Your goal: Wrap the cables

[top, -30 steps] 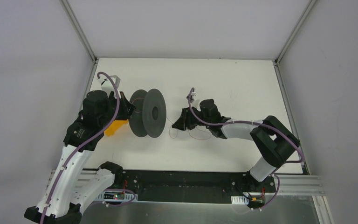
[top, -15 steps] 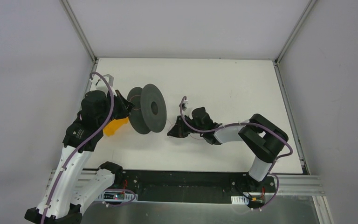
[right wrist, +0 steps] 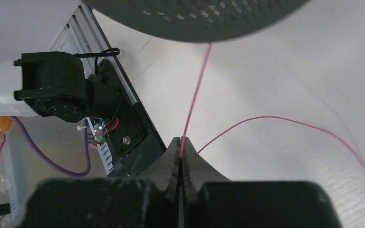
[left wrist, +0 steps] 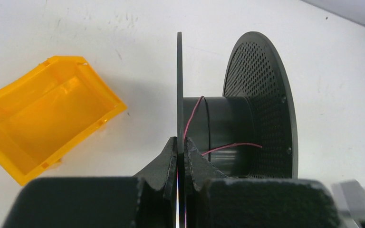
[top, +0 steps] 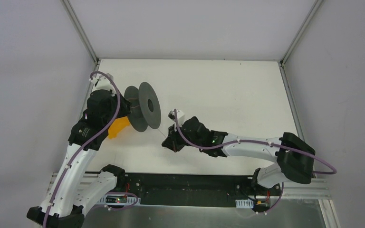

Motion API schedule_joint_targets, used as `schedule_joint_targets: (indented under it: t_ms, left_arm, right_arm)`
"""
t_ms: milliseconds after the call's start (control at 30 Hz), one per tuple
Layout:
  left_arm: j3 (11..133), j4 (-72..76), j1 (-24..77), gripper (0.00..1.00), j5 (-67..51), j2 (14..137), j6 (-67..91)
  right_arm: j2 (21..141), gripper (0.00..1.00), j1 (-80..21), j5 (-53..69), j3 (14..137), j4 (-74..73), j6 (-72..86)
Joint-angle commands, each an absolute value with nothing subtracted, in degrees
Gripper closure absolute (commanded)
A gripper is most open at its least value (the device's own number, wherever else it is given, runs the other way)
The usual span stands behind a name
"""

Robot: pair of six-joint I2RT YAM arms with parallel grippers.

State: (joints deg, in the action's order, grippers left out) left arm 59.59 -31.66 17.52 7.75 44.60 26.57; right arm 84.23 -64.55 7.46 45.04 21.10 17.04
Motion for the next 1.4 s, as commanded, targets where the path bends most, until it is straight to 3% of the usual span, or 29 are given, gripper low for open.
schedule_joint_targets:
  t_ms: [0, 433, 800, 1000, 1200, 1367]
  left_arm:
    - [59.3, -25.8, 17.2, 1.00, 11.0, 45.6, 23.3]
    - [55.6, -27.7, 17.1, 1.00, 6.6, 46.7, 19.7]
    - [54.6, -30.9, 17.1, 1.00, 4.3, 47.8, 16.9]
    - [55.8, -32.2, 17.1, 1.00, 3.6, 49.6, 19.1]
    - [56.6, -33.2, 17.2, 1.00, 3.9, 50.0, 19.4]
    - [56.4, -33.4, 17.2, 1.00, 2.2, 49.7, 19.3]
  right_arm:
    - [82.5, 1.00, -69.5, -1.6, 54.5, 3.4, 10.2]
    - [83.0, 1.00, -72.1, -6.4, 71.0, -12.2, 0.5]
    - [84.6, 0.98, -73.6, -11.1, 72.0, -14.4, -10.7]
    - [82.3, 0.98, -80.5, -26.9, 65.4, -4.1, -21.4]
    - [84.7, 0.88, -85.5, -42.5, 63.8, 4.1, -33.0]
    - [88.7, 0.90, -86.7, -51.0, 63.3, 12.1, -42.2]
